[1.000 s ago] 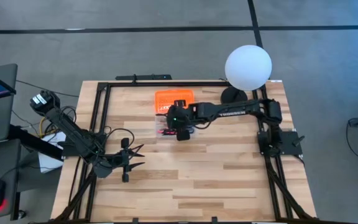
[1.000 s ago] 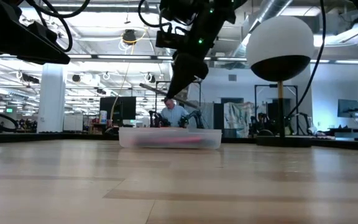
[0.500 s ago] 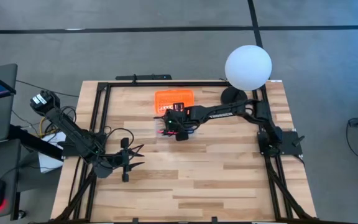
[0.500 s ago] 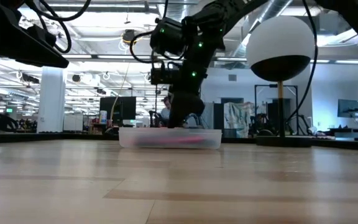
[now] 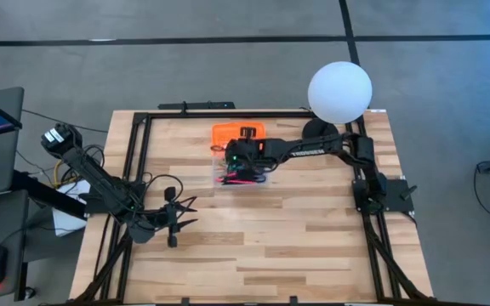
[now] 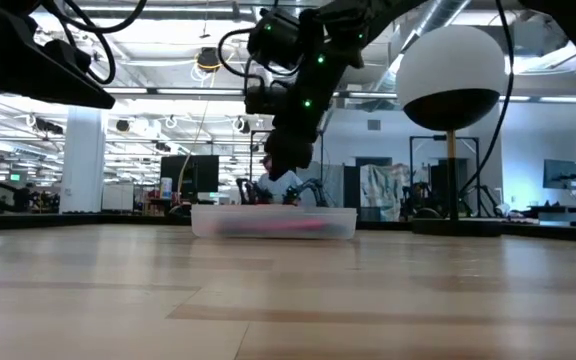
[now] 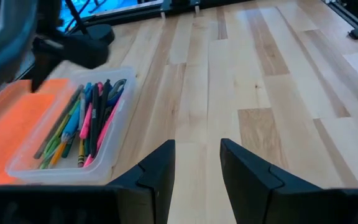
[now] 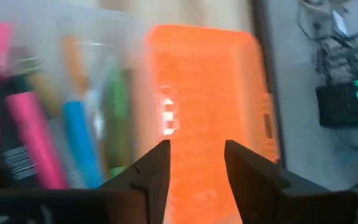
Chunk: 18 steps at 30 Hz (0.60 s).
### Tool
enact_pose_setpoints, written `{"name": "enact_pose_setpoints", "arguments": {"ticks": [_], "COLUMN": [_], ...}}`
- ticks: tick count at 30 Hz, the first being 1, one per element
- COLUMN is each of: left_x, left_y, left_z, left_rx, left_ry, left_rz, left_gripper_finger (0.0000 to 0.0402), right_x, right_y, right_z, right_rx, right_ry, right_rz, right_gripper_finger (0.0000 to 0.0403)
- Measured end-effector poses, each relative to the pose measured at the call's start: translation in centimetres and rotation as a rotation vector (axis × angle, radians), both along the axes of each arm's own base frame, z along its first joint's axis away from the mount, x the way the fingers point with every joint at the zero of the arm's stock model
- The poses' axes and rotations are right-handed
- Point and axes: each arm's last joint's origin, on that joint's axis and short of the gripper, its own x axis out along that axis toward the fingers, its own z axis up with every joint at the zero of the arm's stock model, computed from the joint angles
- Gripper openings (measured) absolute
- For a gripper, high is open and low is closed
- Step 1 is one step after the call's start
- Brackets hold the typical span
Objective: Pick & place school supplies into a supply box
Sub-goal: Move the supply box to the center of the table
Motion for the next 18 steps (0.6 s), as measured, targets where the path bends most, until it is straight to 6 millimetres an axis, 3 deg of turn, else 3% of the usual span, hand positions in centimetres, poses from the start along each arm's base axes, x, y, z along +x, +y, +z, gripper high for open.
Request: {"name": "enact_pose_setpoints", "arguments": {"ticks": [5,8,18], "left_x": [0.0,0.0,-0.1], "left_y": [0.0,0.0,0.1], "left_z": [-0.1,-0.1,-0.2], "left_rx": [0.001,0.002,0.014], "left_ry": [0.007,0.011,0.02], "left_rz": [-0.005,-0.006,-0.004], "left_gripper_finger": [0.0123,0.0123,0.0123], "right_x": [0.2,0.1,-0.5], "right_y": [-2.6,-3.7,-5.8], "right_z": [0.4,0.3,0.1], "right_rx": [0.012,0.075,0.26], "right_ry": [-0.106,-0.118,-0.166], "right_rz": [-0.089,-0.05,-0.073], "right_gripper_finger": [0.0108,0.0088,0.0053]}}
